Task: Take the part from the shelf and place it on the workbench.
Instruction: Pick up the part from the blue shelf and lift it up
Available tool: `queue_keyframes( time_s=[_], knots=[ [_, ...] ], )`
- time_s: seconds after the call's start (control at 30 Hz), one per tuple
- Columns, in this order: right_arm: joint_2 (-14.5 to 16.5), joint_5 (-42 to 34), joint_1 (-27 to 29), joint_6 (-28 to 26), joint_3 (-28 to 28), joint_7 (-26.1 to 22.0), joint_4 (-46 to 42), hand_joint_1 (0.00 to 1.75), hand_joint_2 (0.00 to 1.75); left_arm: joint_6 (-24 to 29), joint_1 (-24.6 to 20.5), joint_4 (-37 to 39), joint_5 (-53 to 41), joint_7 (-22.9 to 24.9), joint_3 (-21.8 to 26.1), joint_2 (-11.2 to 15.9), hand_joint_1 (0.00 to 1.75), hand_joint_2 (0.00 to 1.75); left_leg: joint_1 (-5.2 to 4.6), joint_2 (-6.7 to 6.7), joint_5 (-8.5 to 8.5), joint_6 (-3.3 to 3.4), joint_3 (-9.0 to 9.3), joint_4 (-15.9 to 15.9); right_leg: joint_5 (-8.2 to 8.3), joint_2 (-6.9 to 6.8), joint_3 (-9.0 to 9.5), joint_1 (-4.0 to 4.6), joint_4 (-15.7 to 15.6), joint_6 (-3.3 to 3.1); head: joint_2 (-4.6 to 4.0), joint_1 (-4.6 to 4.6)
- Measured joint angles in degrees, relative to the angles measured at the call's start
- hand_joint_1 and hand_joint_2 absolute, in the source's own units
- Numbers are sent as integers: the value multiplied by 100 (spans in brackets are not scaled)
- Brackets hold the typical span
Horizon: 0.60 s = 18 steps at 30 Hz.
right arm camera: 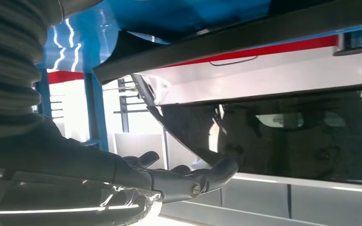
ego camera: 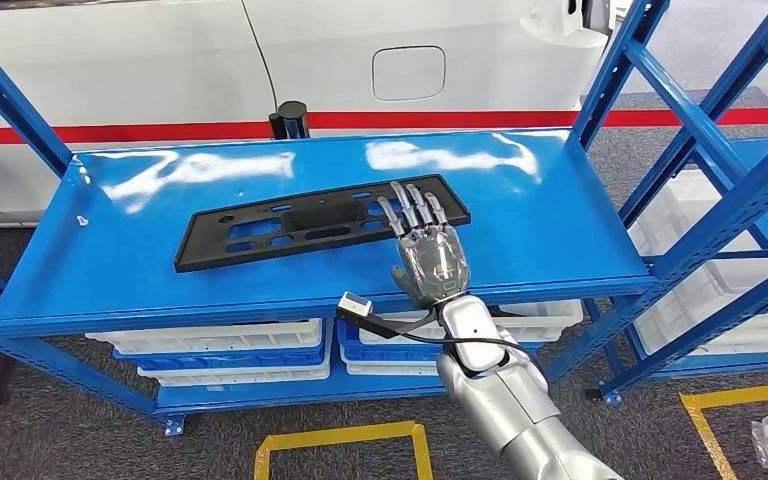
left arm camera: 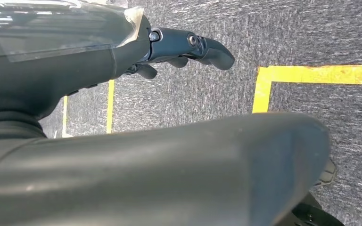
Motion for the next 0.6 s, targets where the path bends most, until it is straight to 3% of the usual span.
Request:
queue_keyframes(
  time_s=[0.6],
  knots=[
    [-132, -120, -29, -102, -593, 27, 394, 0, 175, -376, 11, 0, -278, -111, -187, 69, 0, 0, 0, 1, 0, 0, 0, 0, 0, 0, -1, 0, 0, 0, 0, -1]
  ],
)
